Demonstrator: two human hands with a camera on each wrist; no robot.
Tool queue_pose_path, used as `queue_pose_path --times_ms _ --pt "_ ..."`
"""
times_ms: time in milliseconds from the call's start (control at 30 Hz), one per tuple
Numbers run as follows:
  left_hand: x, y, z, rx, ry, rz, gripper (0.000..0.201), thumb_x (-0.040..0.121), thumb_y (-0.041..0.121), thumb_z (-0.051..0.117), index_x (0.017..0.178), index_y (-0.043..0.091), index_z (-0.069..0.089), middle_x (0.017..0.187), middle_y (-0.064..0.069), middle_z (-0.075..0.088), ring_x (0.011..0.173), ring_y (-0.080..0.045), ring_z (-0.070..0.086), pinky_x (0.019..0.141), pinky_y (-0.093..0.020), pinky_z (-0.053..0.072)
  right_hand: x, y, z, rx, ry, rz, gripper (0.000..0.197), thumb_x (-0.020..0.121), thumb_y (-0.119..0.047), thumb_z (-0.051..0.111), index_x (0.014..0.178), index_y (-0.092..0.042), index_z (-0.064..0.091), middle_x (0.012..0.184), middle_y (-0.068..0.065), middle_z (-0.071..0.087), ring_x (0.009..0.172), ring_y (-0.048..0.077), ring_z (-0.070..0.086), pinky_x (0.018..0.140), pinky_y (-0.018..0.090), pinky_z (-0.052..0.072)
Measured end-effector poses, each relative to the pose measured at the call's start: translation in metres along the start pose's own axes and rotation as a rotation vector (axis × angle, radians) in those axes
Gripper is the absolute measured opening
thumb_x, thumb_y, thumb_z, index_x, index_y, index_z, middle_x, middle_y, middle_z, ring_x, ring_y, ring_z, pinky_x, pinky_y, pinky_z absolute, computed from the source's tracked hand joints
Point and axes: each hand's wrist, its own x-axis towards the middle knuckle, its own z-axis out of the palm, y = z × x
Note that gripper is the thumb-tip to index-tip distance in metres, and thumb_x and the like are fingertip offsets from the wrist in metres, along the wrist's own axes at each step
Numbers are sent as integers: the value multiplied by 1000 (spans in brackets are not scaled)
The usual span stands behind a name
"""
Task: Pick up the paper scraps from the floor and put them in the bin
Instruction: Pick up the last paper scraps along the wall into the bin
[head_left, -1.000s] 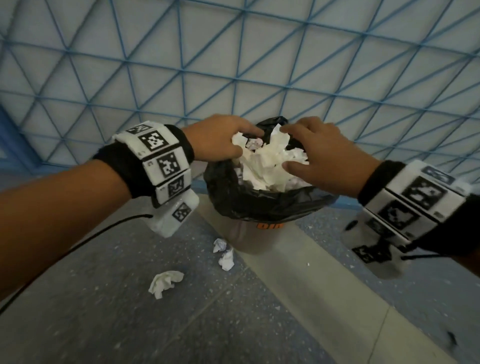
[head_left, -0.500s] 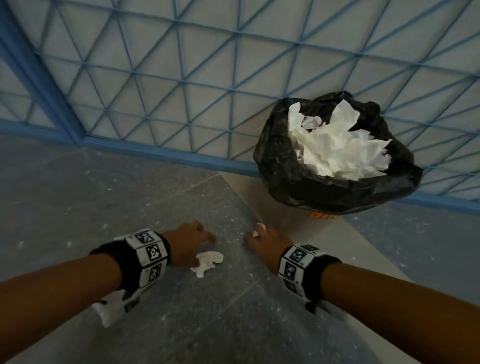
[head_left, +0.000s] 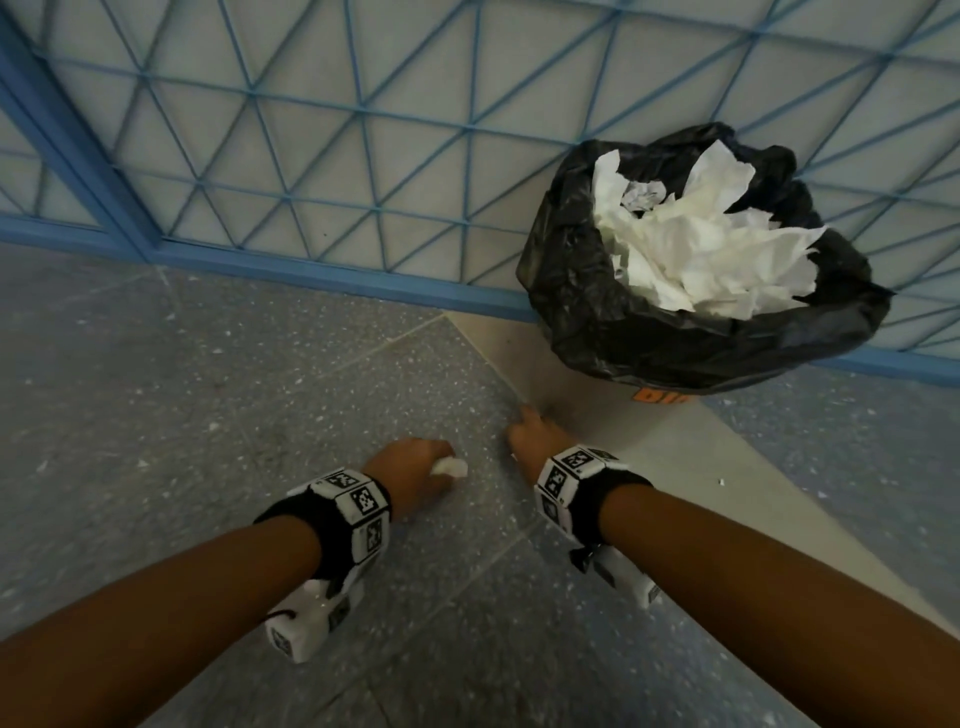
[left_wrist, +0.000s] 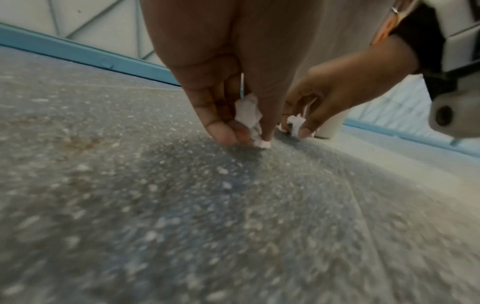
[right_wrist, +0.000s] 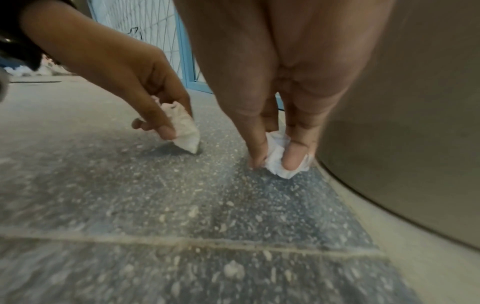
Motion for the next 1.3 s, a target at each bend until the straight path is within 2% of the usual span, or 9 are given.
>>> queue_pose_path --times_ms 200,400,567,633,733,800,1033,1200,1300 --pt "-3 45 -44 -301 376 55 15 87 30 59 91 18 51 76 -9 67 73 -24 64 72 -32 48 -51 -6 -53 201 137 -160 35 94 -8 44 128 2 43 137 21 45 125 33 46 103 35 38" --pt "-27 135 -150 -558 799 343 17 82 29 64 82 11 65 70 -9 62 63 -21 56 69 -32 47 -135 18 -156 498 638 -316 29 85 -11 60 111 -4 50 104 12 57 93 27 56 77 30 40" --pt "-31 212 -194 -677 666 512 17 66 27 74 69 28 57 77 -5 63 74 -26 66 78 -39 59 -161 87 -206 478 832 -164 34 79 -12 67 106 -6 48 106 13 57 93 28 55 78 32 40" --pt "-21 236 -185 -518 678 484 24 68 21 75 72 26 51 78 -1 60 73 -20 64 70 -21 55 -153 114 -203 389 761 -36 34 78 -12 67 107 -5 50 116 16 53 105 32 53 85 35 40" --pt "-1 251 -158 -223 608 422 19 74 15 72 82 18 55 86 -4 60 85 -22 58 66 -19 35 -137 135 -188 226 585 106 43 83 -9 61 122 -2 45 131 19 40 121 36 44 99 39 38" --pt "15 252 -140 17 471 361 16 77 18 69 91 11 65 104 -11 64 105 -27 57 84 -23 37 -126 137 -177 177 431 147 46 89 -10 54 132 -3 40 138 20 34 127 38 41 106 41 39" --pt "43 233 -135 599 345 148 56 87 33 55 136 10 40 143 -12 40 133 -31 35 109 -39 32 -98 129 -186 129 180 16 39 91 -8 48 130 -5 51 136 17 52 126 31 49 102 34 41" --pt "31 239 -164 454 80 254 38 89 19 55 127 16 56 134 -8 56 125 -23 48 101 -22 32 -99 138 -207 31 302 -14 55 86 -12 59 138 -10 40 142 14 42 129 29 43 104 30 36" --pt "20 240 -193 428 216 332 36 85 16 58 119 24 63 133 -9 54 121 -25 49 104 -30 37 -96 145 -208 -81 393 -25 68 82 -15 64 141 -18 31 143 17 29 130 37 36 107 42 33"
